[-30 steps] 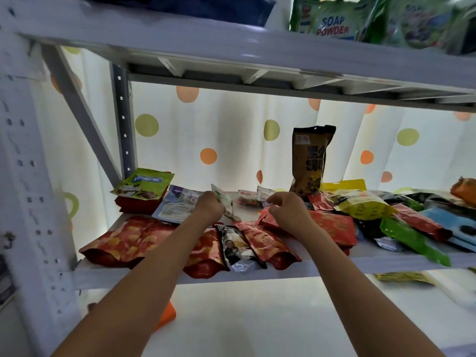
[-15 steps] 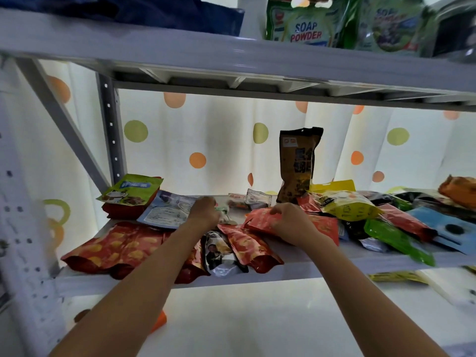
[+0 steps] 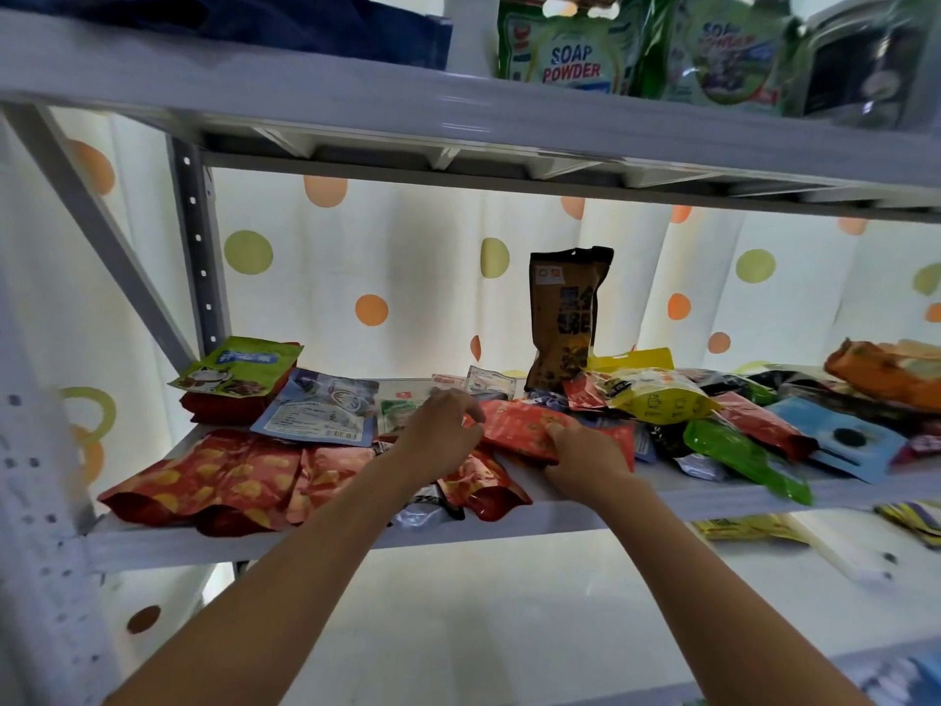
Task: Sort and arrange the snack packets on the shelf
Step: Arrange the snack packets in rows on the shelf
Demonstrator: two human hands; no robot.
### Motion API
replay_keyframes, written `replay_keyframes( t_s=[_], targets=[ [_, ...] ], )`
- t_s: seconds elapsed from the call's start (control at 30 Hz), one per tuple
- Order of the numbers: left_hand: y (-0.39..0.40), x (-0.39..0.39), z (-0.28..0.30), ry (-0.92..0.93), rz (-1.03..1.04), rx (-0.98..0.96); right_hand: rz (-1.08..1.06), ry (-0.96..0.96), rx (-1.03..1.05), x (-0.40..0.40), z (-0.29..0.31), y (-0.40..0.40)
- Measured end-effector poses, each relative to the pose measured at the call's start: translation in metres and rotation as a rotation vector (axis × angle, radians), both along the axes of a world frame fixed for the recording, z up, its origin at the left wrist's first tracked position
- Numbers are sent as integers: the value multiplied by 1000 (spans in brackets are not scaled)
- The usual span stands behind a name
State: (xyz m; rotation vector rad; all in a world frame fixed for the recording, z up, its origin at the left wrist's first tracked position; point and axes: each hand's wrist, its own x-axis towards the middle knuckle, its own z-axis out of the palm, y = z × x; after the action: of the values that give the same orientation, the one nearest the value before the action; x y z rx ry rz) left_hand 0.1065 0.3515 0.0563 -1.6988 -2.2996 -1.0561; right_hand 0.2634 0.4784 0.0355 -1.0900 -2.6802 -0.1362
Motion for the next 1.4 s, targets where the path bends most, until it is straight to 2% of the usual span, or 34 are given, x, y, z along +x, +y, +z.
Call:
replay_keyframes(
  t_s=[0.1,0.2,0.37,0.47,0.63,0.77,0.97,1.17,1.27,1.4],
  targets=[
    [-5,6,-1,-4,-7,5,-18,-43,90,3,1,0],
    [-11,12,0,-26,-3,25,-30,-67,96,5,1,2],
    [-19,21,4,-59,-16,51,-39,-20,110,11,1,-1],
    [-21,28,5,-94,-28,68,-59,126,102,21,-2,-3],
    [-17,41,1,-150,-105,52,-33,584,-20,46,-1,-2],
    [-7,58,-1,-238,-166,43,-32,898,-235,65,6,-8],
    [0,102,3,-459,-350,83,52,1185,-573,102,22,-38],
    [10,131,-9,-718,-472,69,90,1367,-837,136,21,-69],
    [11,146,-15,-830,-498,99,39,1400,-857,147,9,-76],
    [7,164,-28,-859,-470,121,-57,1413,-846,157,-12,-85]
  ],
)
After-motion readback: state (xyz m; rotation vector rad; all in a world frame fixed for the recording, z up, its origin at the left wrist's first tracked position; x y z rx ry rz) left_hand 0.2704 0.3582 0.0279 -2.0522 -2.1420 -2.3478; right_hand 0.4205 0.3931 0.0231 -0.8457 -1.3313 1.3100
